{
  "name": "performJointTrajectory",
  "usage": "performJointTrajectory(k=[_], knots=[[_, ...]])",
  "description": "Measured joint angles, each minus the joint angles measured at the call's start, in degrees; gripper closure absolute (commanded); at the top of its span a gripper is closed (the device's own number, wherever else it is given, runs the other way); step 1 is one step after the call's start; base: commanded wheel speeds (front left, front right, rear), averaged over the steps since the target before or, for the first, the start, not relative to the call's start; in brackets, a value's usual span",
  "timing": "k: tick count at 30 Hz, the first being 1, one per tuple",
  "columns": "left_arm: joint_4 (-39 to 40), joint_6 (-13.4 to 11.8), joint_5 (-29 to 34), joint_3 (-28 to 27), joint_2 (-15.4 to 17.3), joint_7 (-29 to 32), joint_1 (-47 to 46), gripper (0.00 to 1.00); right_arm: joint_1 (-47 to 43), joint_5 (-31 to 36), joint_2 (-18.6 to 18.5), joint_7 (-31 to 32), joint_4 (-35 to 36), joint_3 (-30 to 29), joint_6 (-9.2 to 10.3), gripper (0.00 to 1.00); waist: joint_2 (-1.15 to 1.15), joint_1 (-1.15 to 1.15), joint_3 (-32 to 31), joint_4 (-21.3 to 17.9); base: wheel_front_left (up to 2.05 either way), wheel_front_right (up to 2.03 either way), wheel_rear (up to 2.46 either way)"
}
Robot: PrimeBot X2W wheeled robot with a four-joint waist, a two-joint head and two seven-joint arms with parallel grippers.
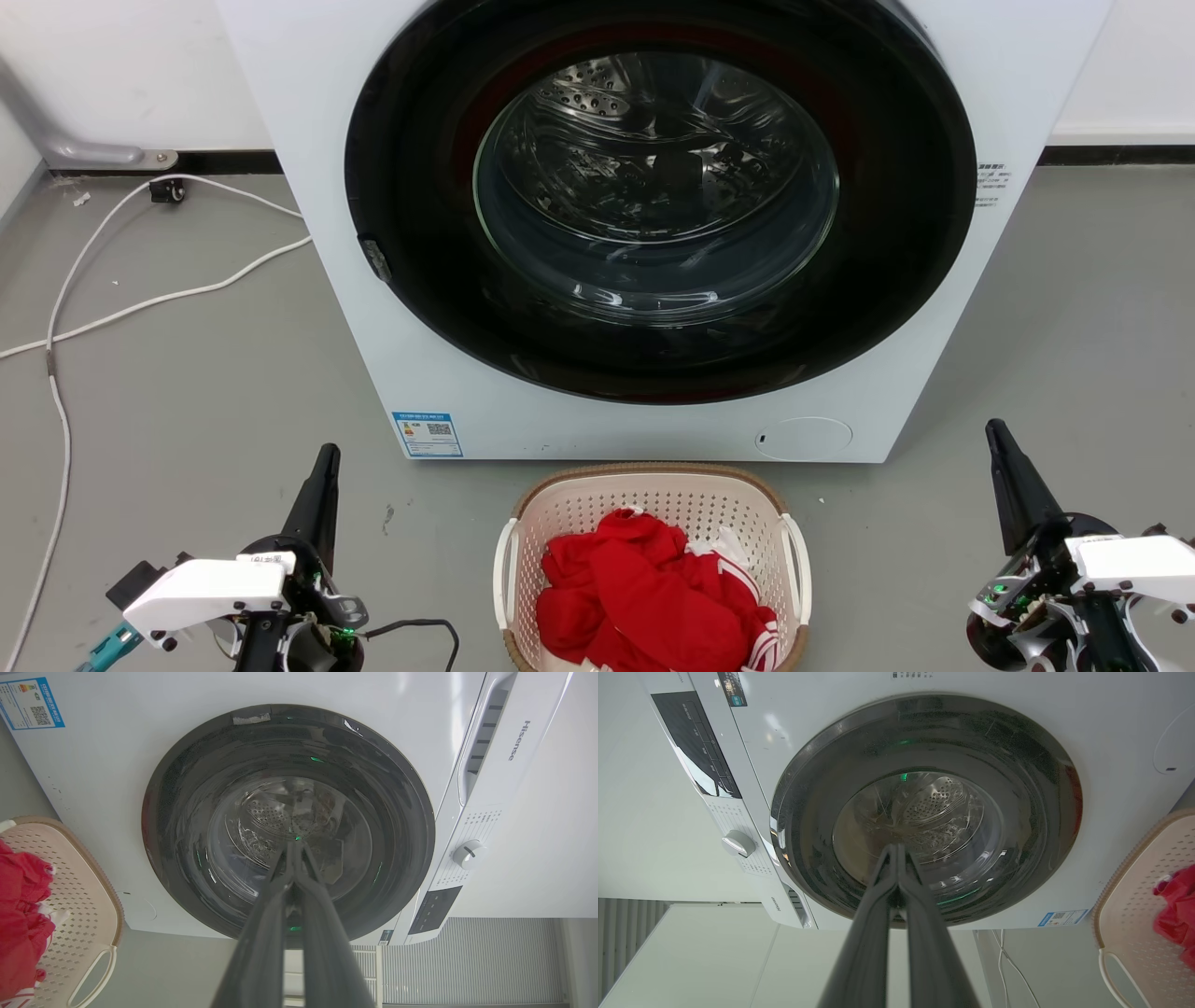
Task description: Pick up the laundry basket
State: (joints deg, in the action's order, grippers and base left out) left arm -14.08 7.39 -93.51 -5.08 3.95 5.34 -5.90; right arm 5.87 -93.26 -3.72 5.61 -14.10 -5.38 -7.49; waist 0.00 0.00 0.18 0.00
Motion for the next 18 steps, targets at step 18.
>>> performJointTrajectory(k=[18], knots=[[-0.02, 0.0, 0.18, -0.34, -0.24, 0.13, -0.01, 1.0, 0.01, 0.16, 0.13, 0.24, -0.02, -0.26, 0.0, 1.0, 0.0, 0.0, 0.0, 0.0, 0.0, 0.0, 0.0]])
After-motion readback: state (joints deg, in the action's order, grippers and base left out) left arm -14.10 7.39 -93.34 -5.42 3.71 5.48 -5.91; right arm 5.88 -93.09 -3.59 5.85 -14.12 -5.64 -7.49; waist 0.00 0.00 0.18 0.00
